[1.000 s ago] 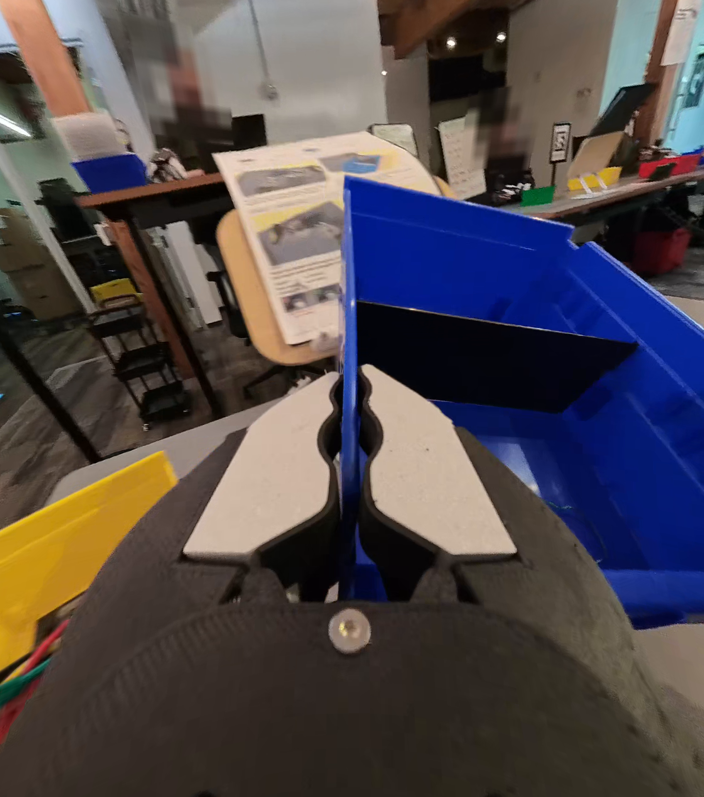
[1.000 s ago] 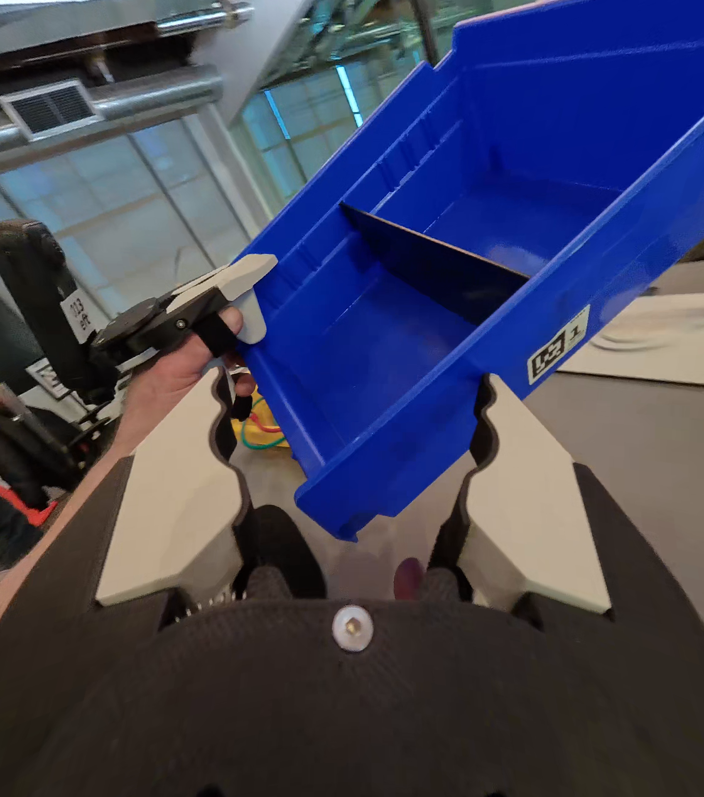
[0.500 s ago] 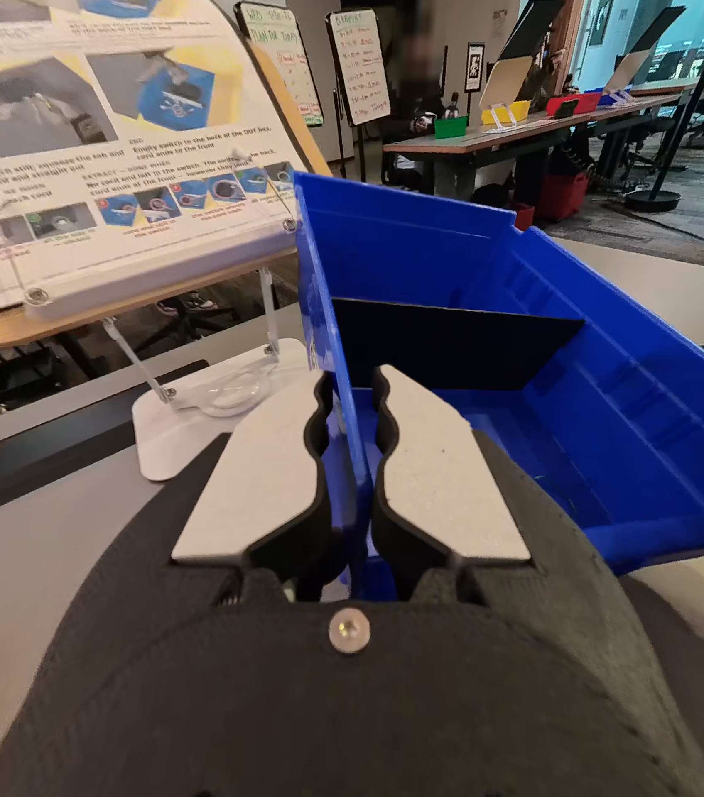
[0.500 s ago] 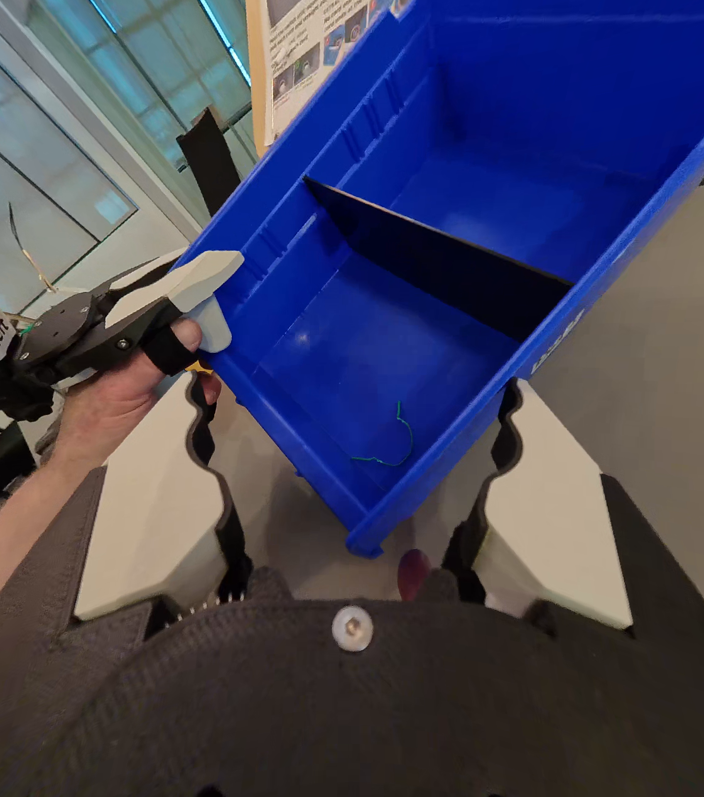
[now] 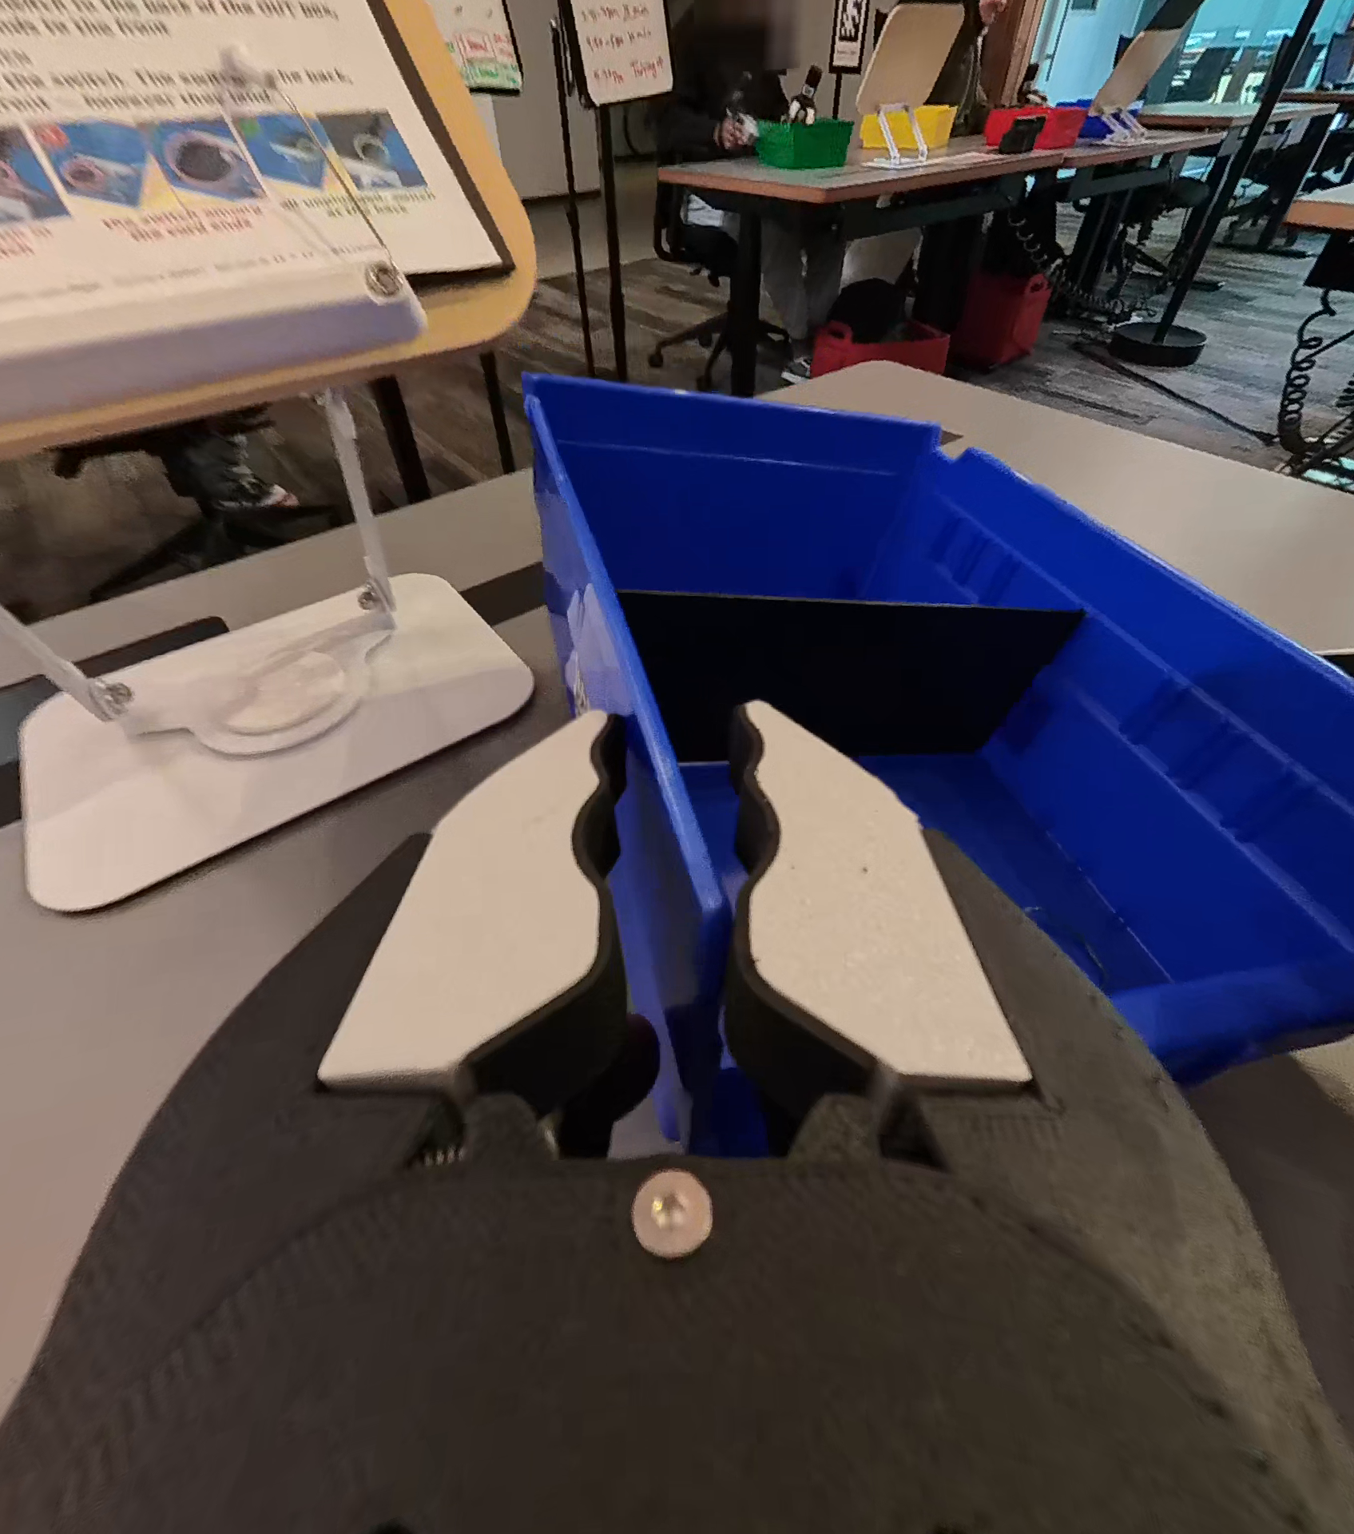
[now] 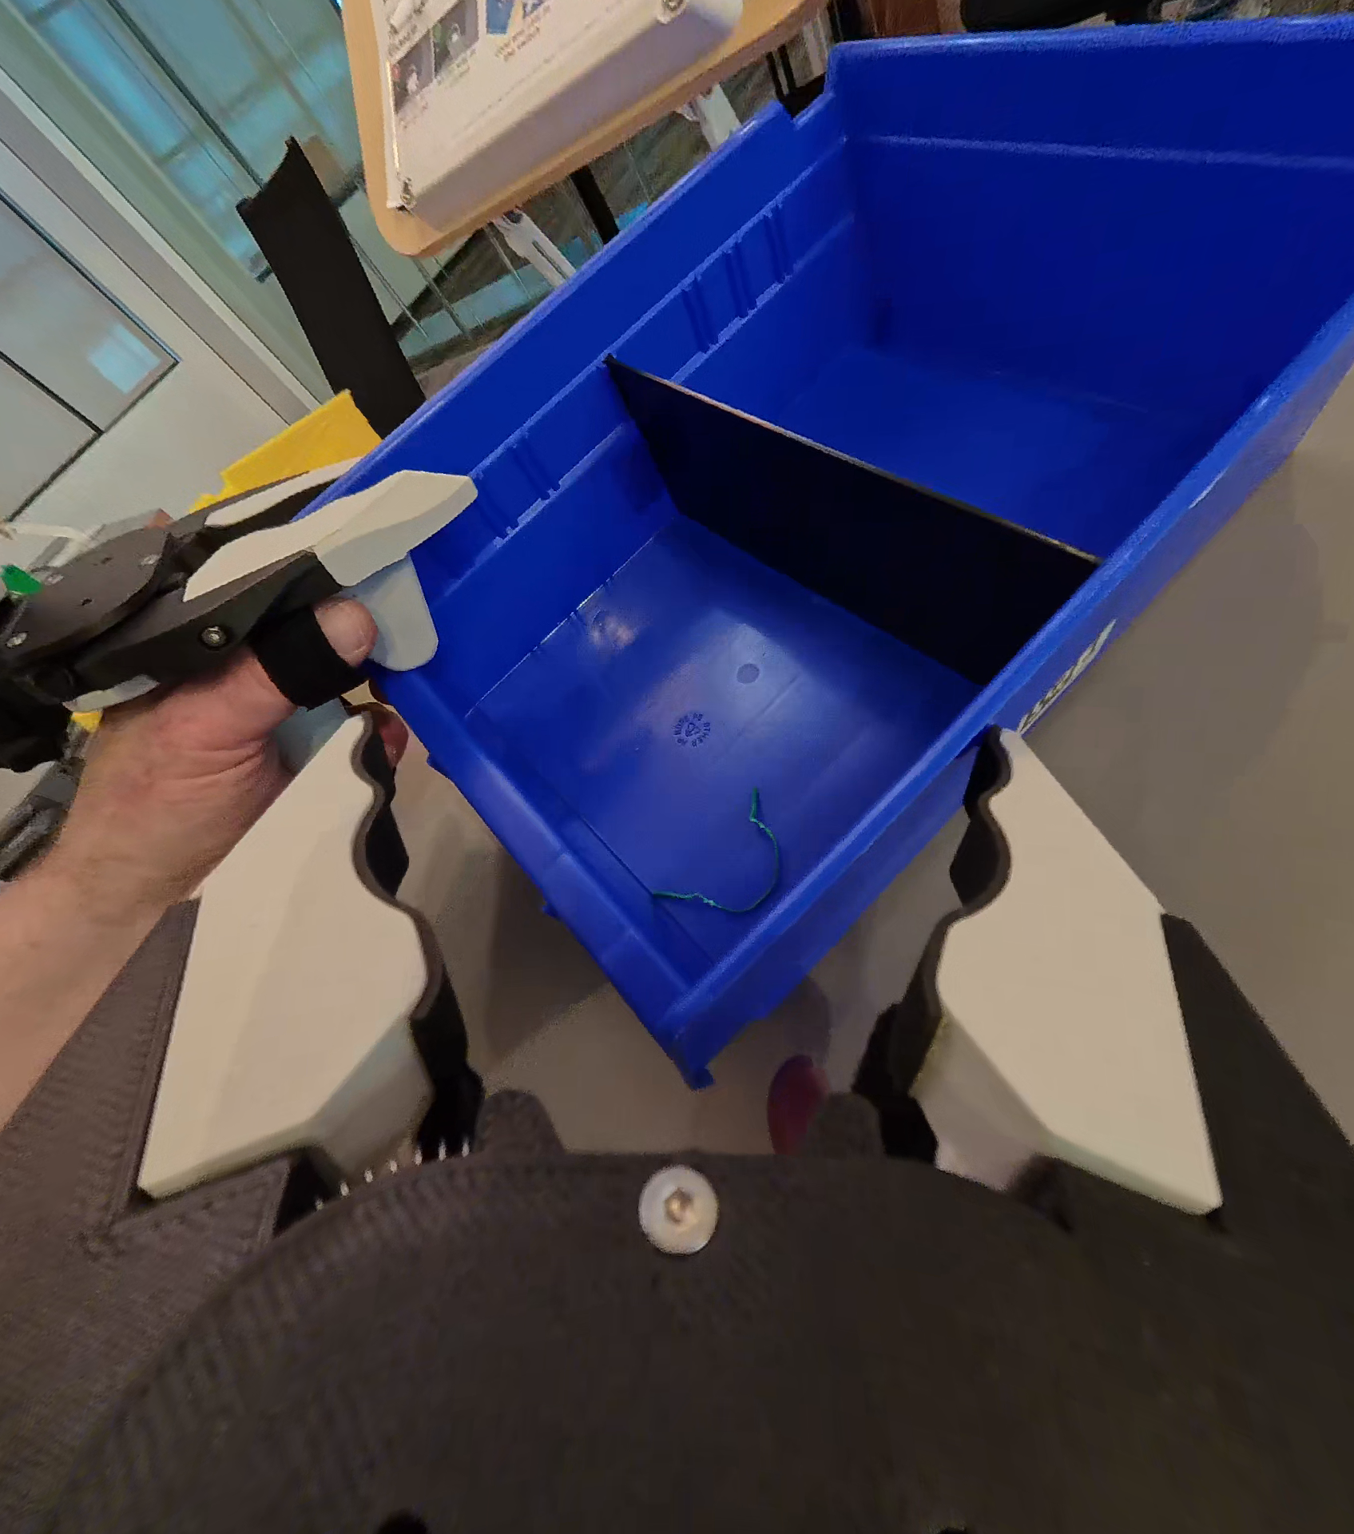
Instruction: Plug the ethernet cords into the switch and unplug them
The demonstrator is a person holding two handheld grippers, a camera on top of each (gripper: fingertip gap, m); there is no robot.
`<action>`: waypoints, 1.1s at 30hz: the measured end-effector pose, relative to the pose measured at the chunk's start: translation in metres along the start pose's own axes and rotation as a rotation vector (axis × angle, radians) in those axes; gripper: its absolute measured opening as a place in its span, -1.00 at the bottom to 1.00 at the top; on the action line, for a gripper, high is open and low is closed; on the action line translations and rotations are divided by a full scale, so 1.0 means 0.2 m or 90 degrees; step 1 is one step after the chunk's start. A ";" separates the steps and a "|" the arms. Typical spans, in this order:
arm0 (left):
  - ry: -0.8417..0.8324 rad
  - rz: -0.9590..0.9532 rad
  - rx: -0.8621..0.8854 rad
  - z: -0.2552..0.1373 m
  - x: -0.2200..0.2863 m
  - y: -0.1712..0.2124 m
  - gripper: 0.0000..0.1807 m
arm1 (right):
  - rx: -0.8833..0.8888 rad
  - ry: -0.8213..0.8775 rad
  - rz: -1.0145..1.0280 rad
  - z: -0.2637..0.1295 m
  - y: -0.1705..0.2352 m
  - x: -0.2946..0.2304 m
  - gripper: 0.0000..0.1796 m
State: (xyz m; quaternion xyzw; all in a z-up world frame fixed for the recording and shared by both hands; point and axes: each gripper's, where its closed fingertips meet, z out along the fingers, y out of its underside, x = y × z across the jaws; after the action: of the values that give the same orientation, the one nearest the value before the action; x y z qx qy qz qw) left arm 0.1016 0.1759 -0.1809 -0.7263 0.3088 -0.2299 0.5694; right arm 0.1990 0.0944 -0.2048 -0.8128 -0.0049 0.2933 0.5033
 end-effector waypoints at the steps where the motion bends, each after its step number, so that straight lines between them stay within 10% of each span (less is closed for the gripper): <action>1: 0.012 -0.008 -0.001 0.02 0.02 0.01 -0.72 | -0.002 0.009 -0.007 0.00 0.00 0.03 0.49; 8: 0.120 -0.034 -0.092 0.22 0.37 0.14 -0.26 | -0.038 0.113 -0.074 -0.06 -0.12 0.39 0.46; 27: 0.226 -0.085 -0.068 0.82 1.11 -0.04 0.02 | -0.036 0.248 -0.111 -0.41 -0.53 1.47 -0.32; 33: 0.233 -0.075 -0.036 0.85 1.14 -0.10 0.16 | -0.019 0.296 -0.125 -0.51 -0.62 1.55 -0.04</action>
State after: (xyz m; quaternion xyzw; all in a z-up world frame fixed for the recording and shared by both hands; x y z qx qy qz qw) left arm 0.3821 0.1345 -0.2073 -0.7048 0.3703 -0.3827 0.4687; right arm 0.5412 0.1667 -0.2161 -0.8616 0.0277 0.0483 0.5046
